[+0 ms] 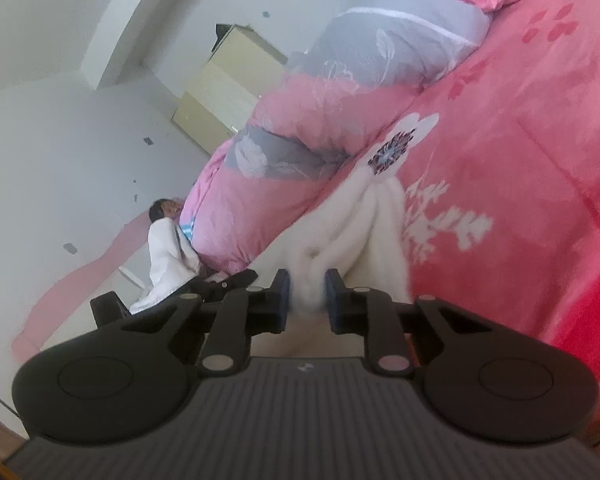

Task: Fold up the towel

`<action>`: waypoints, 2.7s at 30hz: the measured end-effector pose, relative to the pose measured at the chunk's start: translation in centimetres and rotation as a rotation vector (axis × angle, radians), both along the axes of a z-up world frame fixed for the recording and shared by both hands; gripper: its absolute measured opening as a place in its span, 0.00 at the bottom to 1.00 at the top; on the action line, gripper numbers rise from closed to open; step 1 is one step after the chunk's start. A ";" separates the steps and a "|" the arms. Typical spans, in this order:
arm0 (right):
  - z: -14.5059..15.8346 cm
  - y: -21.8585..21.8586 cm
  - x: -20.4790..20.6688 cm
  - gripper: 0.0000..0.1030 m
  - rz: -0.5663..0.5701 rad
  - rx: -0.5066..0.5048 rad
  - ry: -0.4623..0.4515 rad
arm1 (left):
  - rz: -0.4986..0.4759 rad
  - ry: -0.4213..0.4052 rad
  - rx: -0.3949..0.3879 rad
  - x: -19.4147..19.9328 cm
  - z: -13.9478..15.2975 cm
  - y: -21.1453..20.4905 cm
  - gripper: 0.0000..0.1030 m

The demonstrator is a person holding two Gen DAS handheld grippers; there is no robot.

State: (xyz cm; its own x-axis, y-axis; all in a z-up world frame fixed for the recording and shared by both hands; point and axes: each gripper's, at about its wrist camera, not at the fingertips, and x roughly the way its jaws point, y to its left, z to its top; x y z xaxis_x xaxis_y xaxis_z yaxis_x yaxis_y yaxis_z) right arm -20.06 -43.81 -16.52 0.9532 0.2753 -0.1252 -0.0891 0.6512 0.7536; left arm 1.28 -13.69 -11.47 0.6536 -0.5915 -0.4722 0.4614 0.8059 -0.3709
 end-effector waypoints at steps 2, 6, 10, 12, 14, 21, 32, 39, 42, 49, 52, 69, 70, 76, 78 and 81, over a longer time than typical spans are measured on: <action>0.0 -0.2 -0.1 0.16 -0.008 0.003 -0.007 | 0.000 -0.001 0.007 -0.1 0.1 -0.2 0.91; 0.1 -0.4 -0.4 0.15 -0.020 -0.003 -0.023 | -0.002 -0.005 0.023 -0.2 0.4 -0.5 0.91; 0.1 -0.7 -0.6 0.15 -0.031 -0.002 -0.035 | -0.008 -0.015 0.042 -0.4 0.7 -1.0 0.91; 0.0 -0.9 -0.7 0.15 -0.037 0.002 -0.032 | -0.013 -0.024 0.055 -0.6 0.9 -1.2 0.91; -0.3 -1.1 -0.7 0.15 -0.038 0.010 -0.019 | -0.016 -0.034 0.071 -0.7 0.9 -1.4 0.91; -1.2 -1.1 0.1 0.15 -0.036 -0.020 0.086 | -0.024 -0.057 0.091 -1.1 0.8 -1.6 0.92; -1.6 -0.8 0.1 0.18 -0.037 -0.052 0.122 | -0.031 -0.089 0.042 -3.3 1.7 1.2 0.91; -1.4 -0.9 -0.9 0.24 -0.056 -0.033 0.085 | -0.122 -0.149 0.063 -6.3 2.9 3.2 0.92; -1.5 -0.9 -0.8 0.25 -0.056 -0.020 0.089 | -0.232 -0.257 0.189 -9.8 3.0 2.5 0.92; -1.6 -0.8 -0.6 0.25 -0.057 -0.022 0.090 | -0.306 -0.542 0.574 -16.2 0.3 -1.8 0.92; -1.6 -0.8 -0.6 0.25 -0.058 -0.030 0.088 | -0.288 -0.564 0.620 -16.4 -0.2 -2.8 0.91; -1.5 -0.6 -0.5 0.25 -0.053 -0.042 0.084 | -0.260 -0.485 0.578 -14.8 0.1 -3.1 0.94; -1.5 -0.6 -0.5 0.25 -0.053 -0.042 0.084 | -0.253 -0.485 0.573 -14.7 0.3 -3.0 0.94; -1.5 -0.5 -0.5 0.25 -0.046 -0.047 0.082 | -0.156 -0.556 0.537 -14.6 2.2 -2.0 0.93; -1.4 -0.3 -0.4 0.25 -0.041 -0.057 0.081 | -0.172 -0.544 0.551 -14.5 1.8 -2.2 0.93; -1.4 -0.3 -0.3 0.25 -0.043 -0.062 0.084 | -0.209 -0.510 0.586 -14.6 0.7 -2.7 0.93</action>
State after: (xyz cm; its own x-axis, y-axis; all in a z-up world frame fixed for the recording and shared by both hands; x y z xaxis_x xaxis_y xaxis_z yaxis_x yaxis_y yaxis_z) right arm -20.38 -44.07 -17.93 0.9493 0.2235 -0.2211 0.0022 0.6986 0.7155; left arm -13.28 -16.43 -10.78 0.7756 -0.4741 -0.4168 0.6229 0.6822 0.3830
